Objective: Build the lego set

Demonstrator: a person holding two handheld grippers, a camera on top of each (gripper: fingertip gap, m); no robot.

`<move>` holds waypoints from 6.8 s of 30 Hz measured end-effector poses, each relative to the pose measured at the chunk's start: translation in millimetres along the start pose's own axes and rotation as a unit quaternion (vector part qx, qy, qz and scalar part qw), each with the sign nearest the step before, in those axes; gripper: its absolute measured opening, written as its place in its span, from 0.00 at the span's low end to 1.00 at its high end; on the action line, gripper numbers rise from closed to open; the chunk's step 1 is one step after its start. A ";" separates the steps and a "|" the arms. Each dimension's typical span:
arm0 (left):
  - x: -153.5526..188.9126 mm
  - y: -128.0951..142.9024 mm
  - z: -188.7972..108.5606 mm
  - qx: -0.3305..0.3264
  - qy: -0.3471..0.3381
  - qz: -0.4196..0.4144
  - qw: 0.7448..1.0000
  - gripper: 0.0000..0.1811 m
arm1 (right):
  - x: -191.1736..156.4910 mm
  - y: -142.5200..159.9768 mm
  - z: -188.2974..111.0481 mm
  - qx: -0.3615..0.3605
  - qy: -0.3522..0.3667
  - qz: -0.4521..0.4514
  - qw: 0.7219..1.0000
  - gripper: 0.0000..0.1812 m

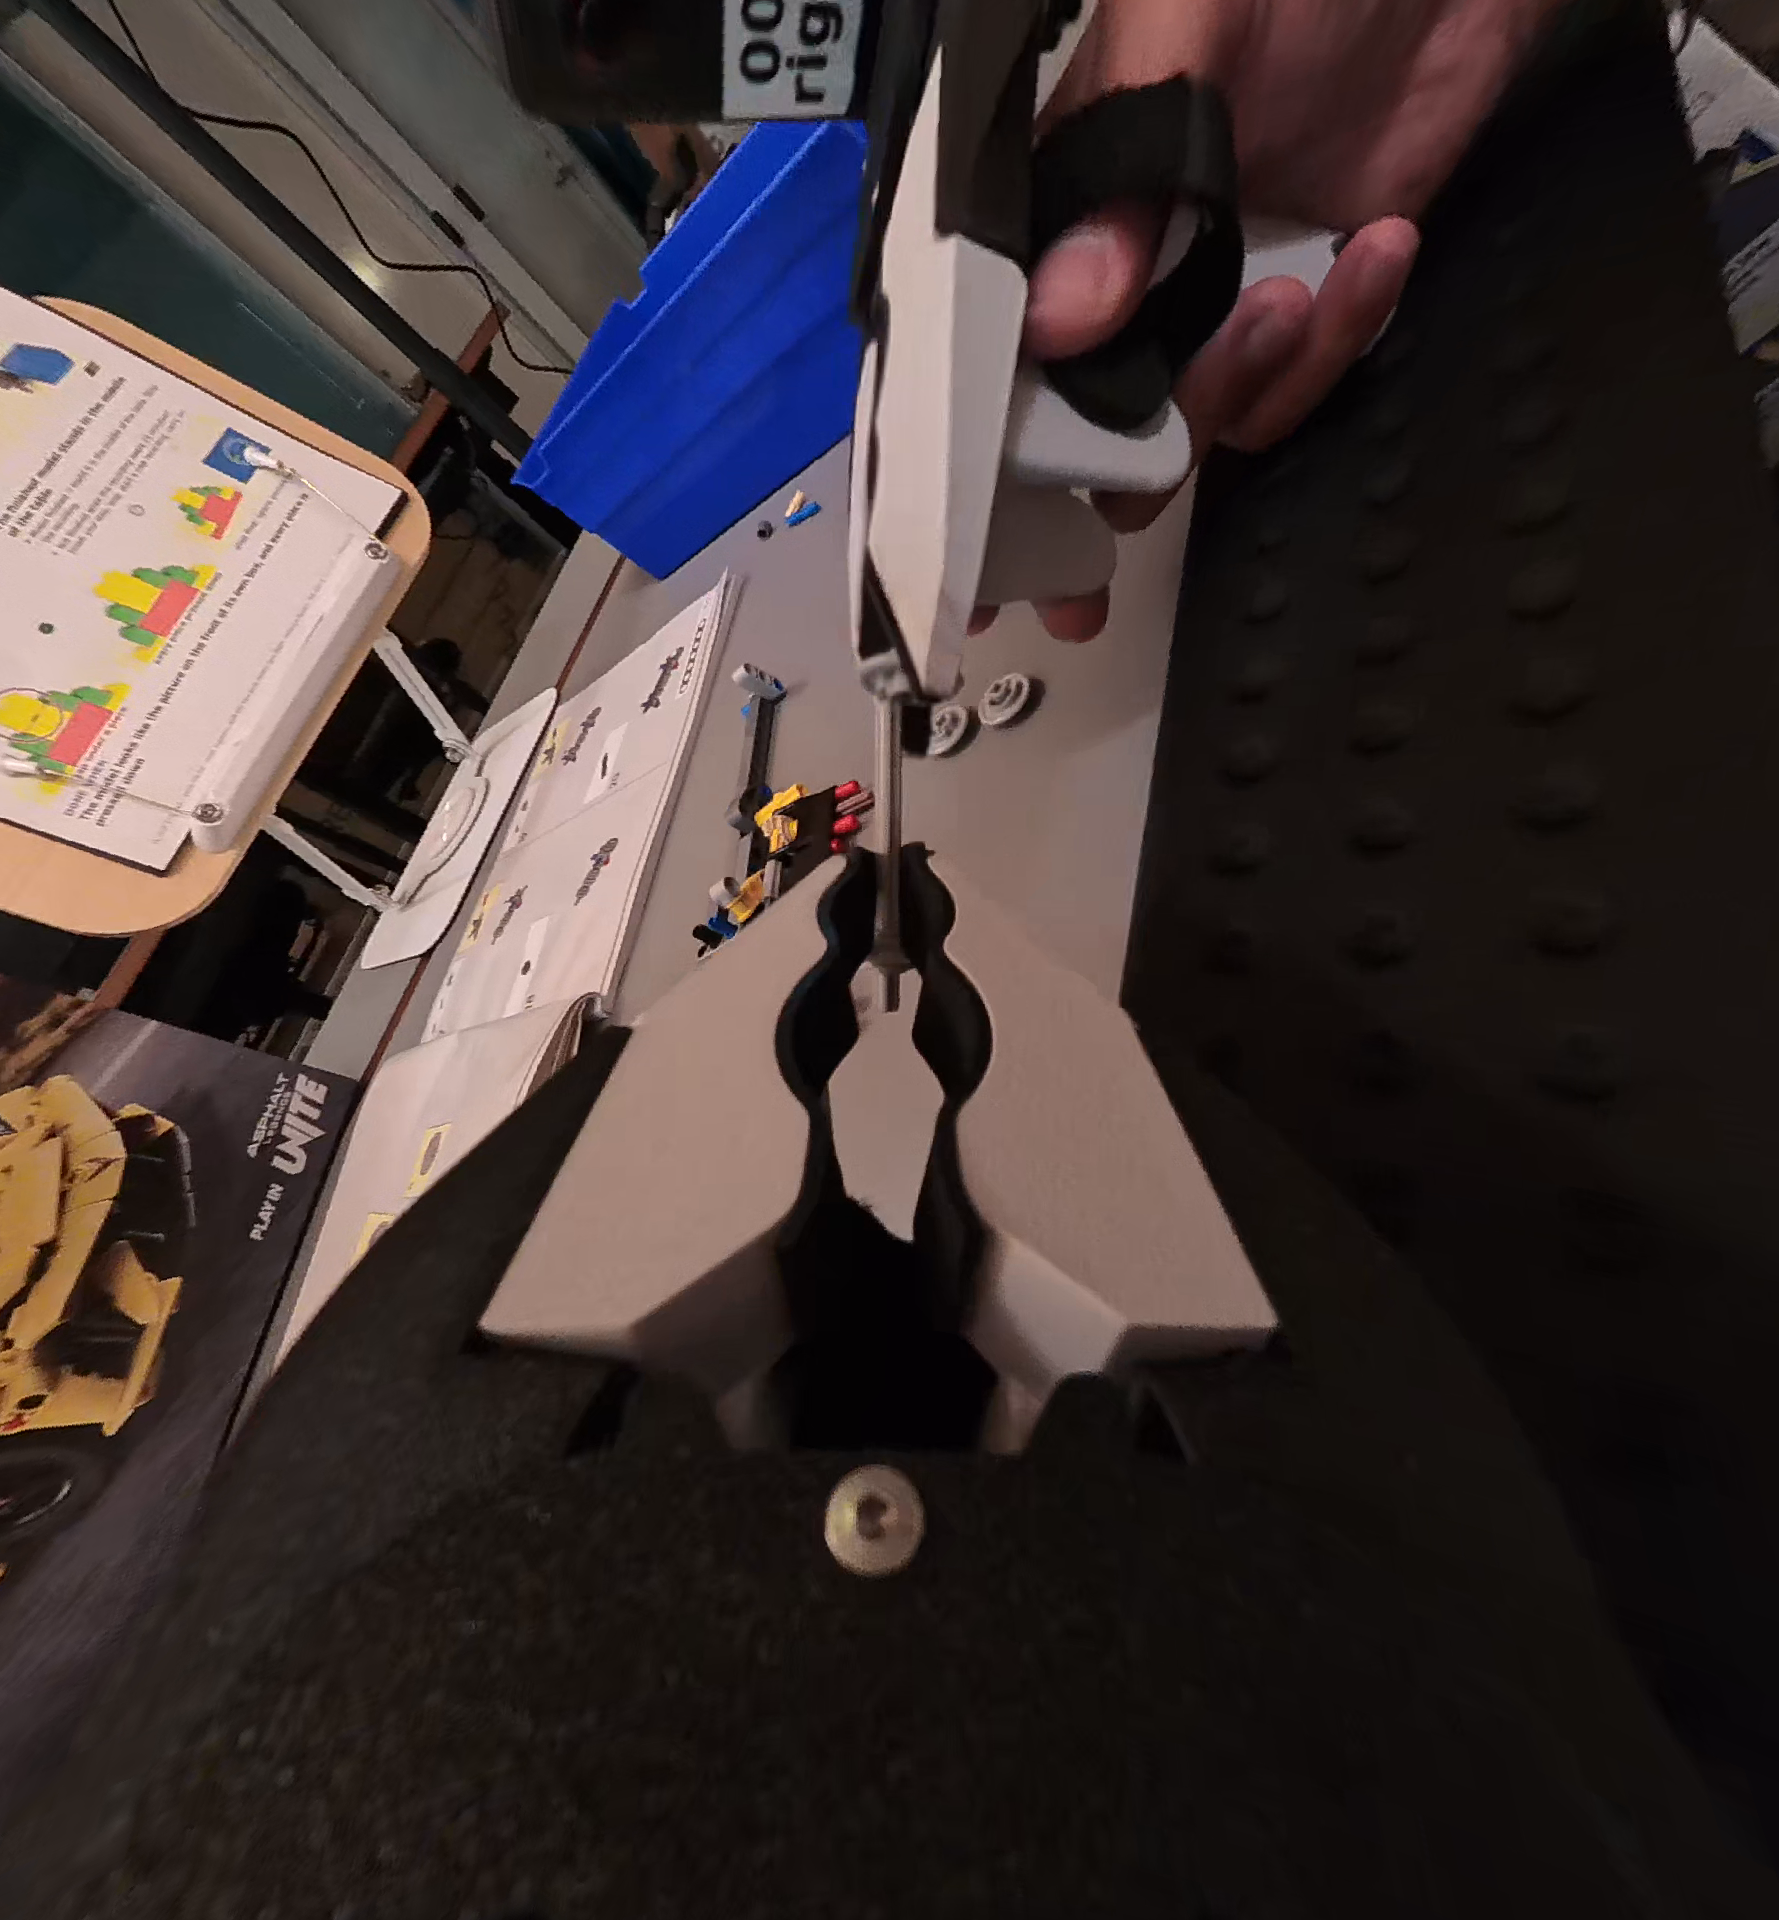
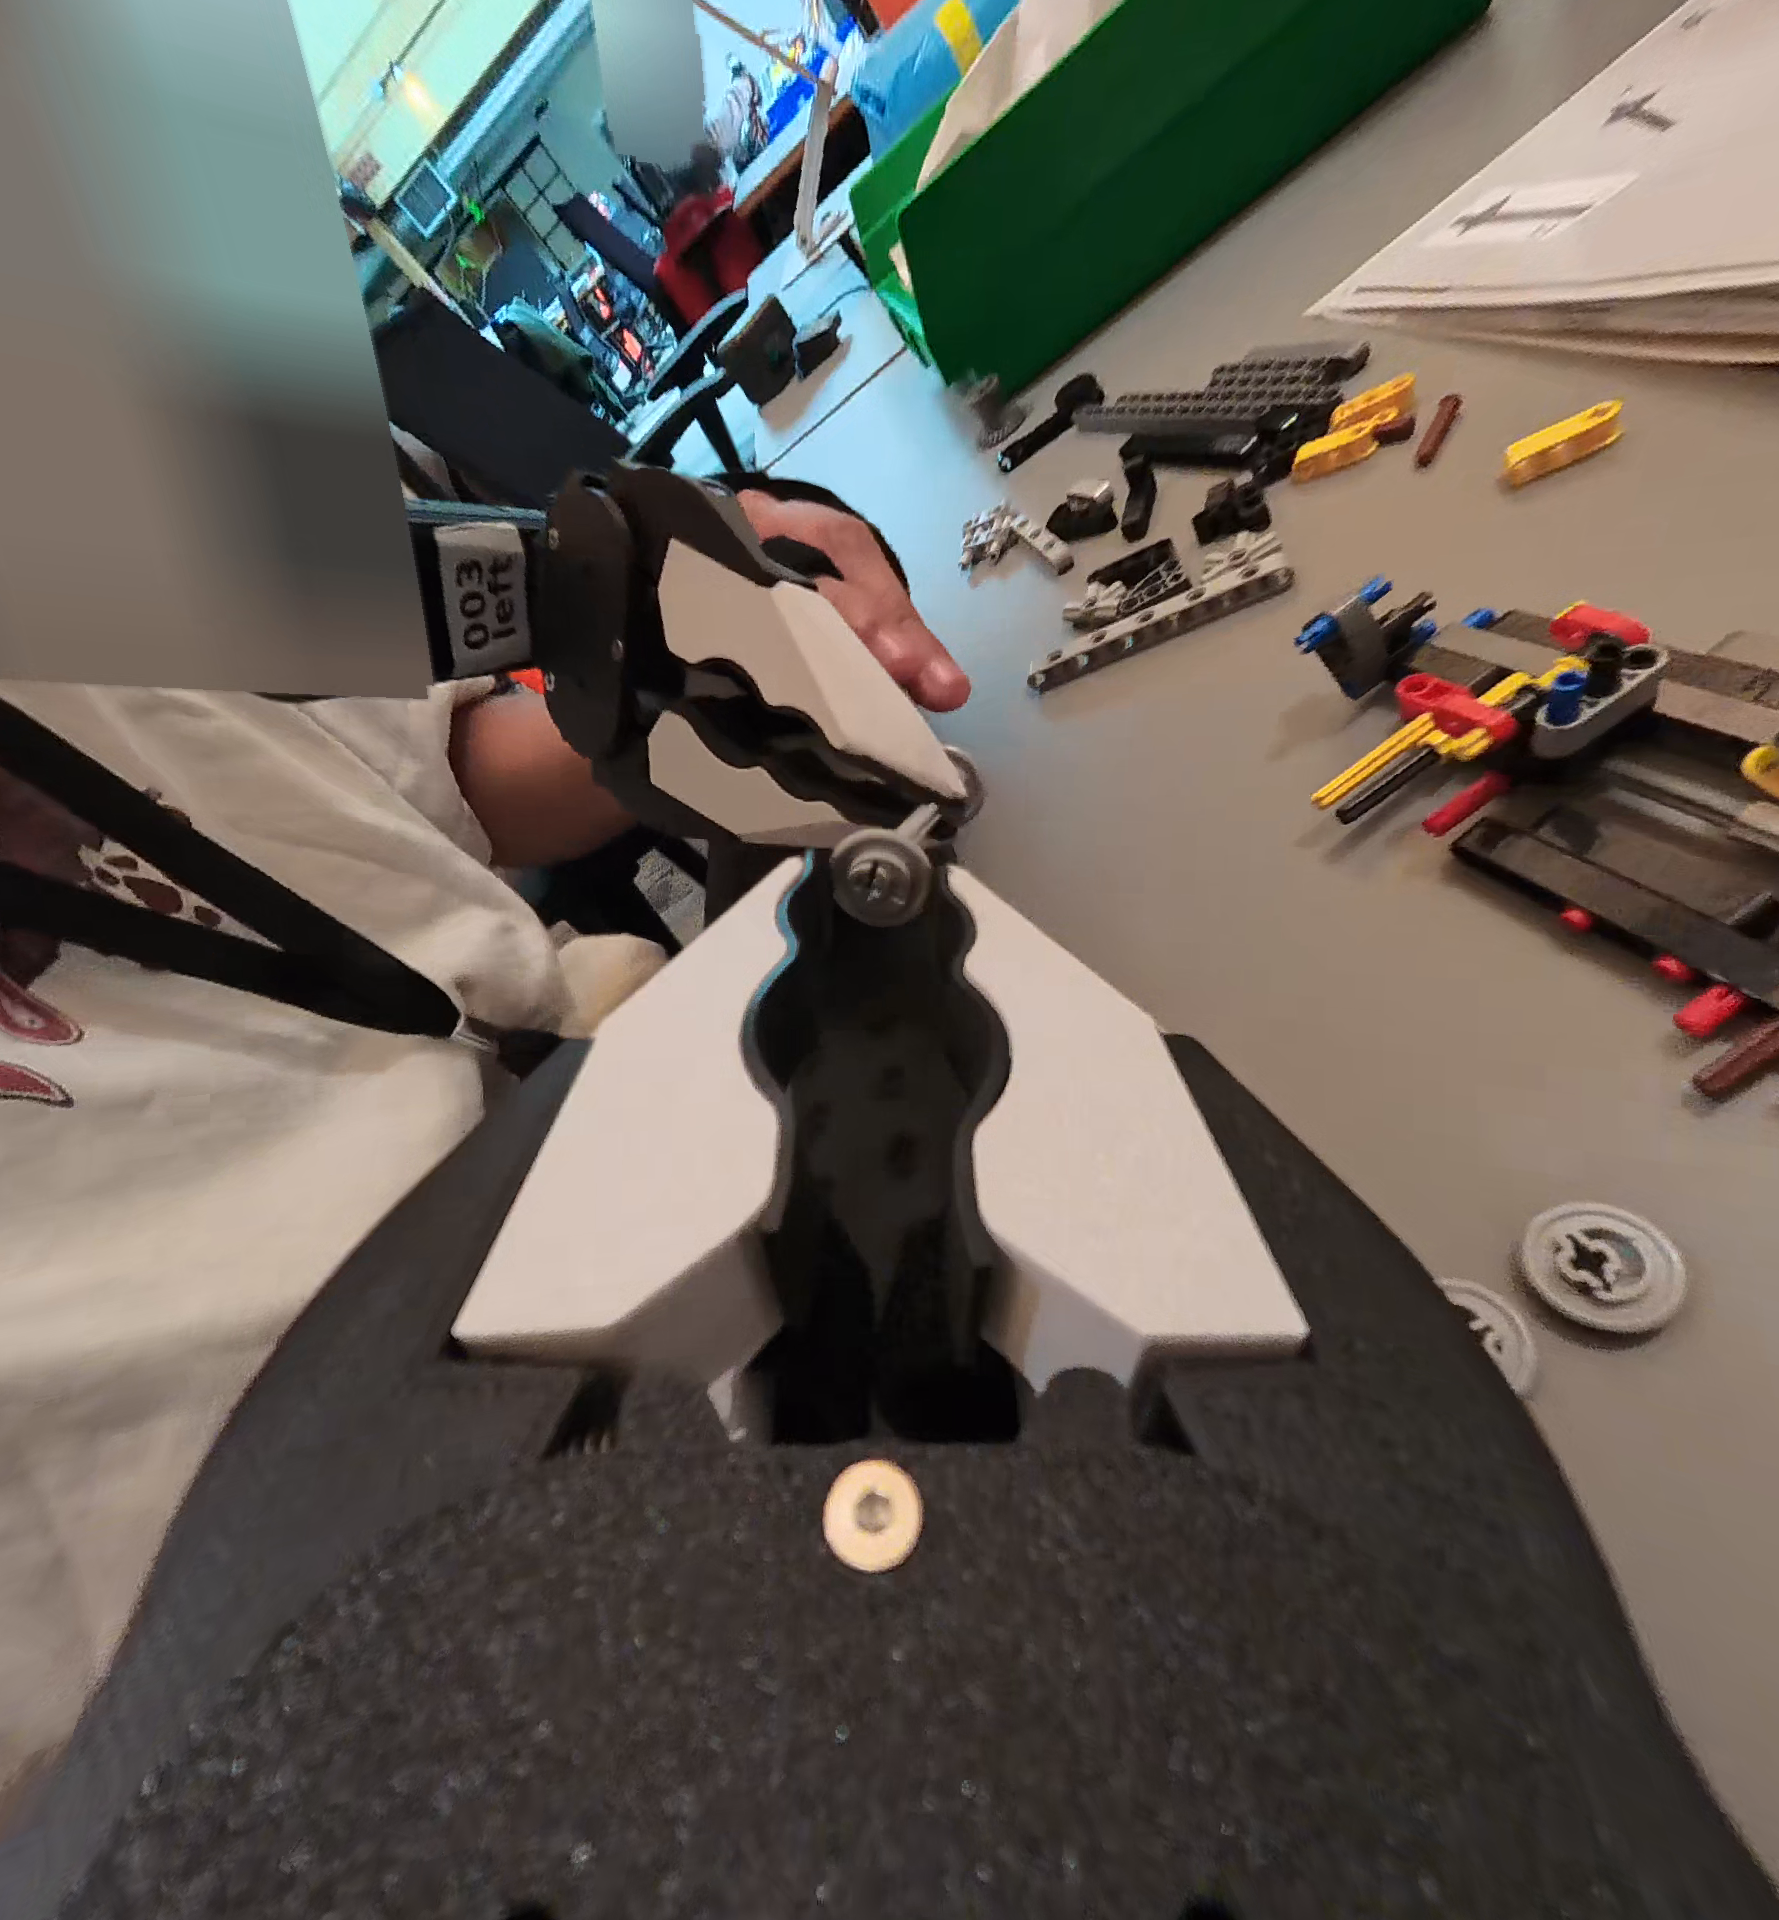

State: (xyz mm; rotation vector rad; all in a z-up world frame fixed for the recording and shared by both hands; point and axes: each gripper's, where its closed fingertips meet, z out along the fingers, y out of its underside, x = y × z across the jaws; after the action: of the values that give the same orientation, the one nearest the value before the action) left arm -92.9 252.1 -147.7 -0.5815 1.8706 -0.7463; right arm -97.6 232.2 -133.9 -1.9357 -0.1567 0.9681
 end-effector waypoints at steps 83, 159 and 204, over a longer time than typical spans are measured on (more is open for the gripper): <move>8.1 31.3 13.9 -0.100 0.004 0.048 0.994 0.01 | 26.8 11.2 10.7 -0.041 0.230 -0.095 0.968 0.15; -20.8 23.2 2.4 0.011 0.109 -0.268 0.957 0.01 | 28.9 -57.2 10.9 0.017 0.144 -0.158 0.977 0.10; 1.1 30.8 8.6 -0.044 0.091 -0.114 0.988 0.01 | 22.1 -15.9 -2.9 -0.068 0.050 -0.047 0.995 0.11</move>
State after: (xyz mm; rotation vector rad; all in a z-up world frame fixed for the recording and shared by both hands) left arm -87.4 270.7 -173.2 -0.8178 2.0345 -0.8951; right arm -76.3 249.4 -133.0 -2.0761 -0.2592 0.8155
